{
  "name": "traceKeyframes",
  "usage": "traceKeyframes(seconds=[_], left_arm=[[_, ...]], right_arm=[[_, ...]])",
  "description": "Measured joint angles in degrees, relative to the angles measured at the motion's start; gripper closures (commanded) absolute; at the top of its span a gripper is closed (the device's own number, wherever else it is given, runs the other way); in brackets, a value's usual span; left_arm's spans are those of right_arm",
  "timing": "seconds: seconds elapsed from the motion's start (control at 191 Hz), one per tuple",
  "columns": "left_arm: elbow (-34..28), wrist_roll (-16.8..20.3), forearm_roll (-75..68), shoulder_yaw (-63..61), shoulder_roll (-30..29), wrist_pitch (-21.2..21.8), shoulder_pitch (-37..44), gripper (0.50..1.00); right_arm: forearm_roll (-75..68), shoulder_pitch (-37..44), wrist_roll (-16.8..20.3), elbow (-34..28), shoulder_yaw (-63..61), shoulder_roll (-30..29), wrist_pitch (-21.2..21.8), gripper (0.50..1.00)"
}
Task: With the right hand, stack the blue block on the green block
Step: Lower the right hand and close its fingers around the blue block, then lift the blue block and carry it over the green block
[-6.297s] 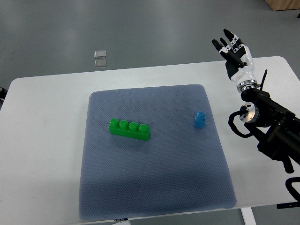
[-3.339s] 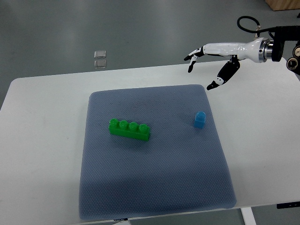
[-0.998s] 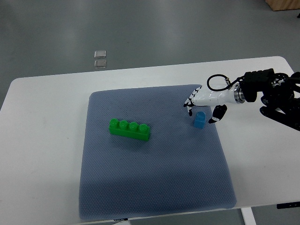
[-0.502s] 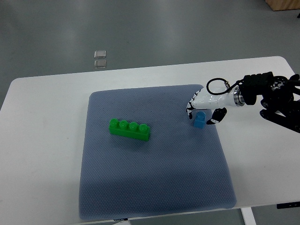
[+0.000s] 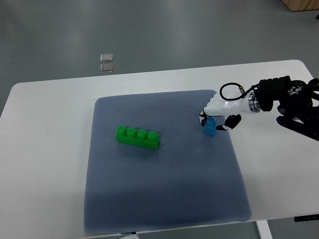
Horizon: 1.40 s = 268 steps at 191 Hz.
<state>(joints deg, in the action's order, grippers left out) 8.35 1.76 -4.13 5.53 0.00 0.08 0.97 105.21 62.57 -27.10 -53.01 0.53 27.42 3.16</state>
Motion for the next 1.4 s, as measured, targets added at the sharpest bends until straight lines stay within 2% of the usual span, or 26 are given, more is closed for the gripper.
traceKeyframes(seconds=[0.099, 0.157, 0.256, 0.784, 1.056, 1.401], left_arm=[[0.0, 0.0, 0.0, 0.0, 0.0, 0.0, 0.0, 0.5], [0.0, 0.0, 0.0, 0.0, 0.0, 0.0, 0.0, 0.5], [0.0, 0.0, 0.0, 0.0, 0.0, 0.0, 0.0, 0.5], [0.0, 0.0, 0.0, 0.0, 0.0, 0.0, 0.0, 0.5], [0.0, 0.0, 0.0, 0.0, 0.0, 0.0, 0.0, 0.5], [0.0, 0.0, 0.0, 0.0, 0.0, 0.0, 0.0, 0.5]], right_arm=[[0.0, -0.1, 0.0, 0.0, 0.0, 0.0, 0.1, 0.912], [0.0, -0.1, 0.0, 0.0, 0.0, 0.0, 0.1, 0.957], [0.0, -0.2, 0.0, 0.0, 0.0, 0.0, 0.2, 0.977], [0.0, 2.8, 0.1, -0.1, -0.3, -0.2, 0.1, 0.973], [-0.7, 8.1, -0.3, -0.7, -0.9, -6.4, -0.3, 0.969], [-1.1, 12.1, -0.7, -0.8, -1.0, -13.6, 1.4, 0.965]])
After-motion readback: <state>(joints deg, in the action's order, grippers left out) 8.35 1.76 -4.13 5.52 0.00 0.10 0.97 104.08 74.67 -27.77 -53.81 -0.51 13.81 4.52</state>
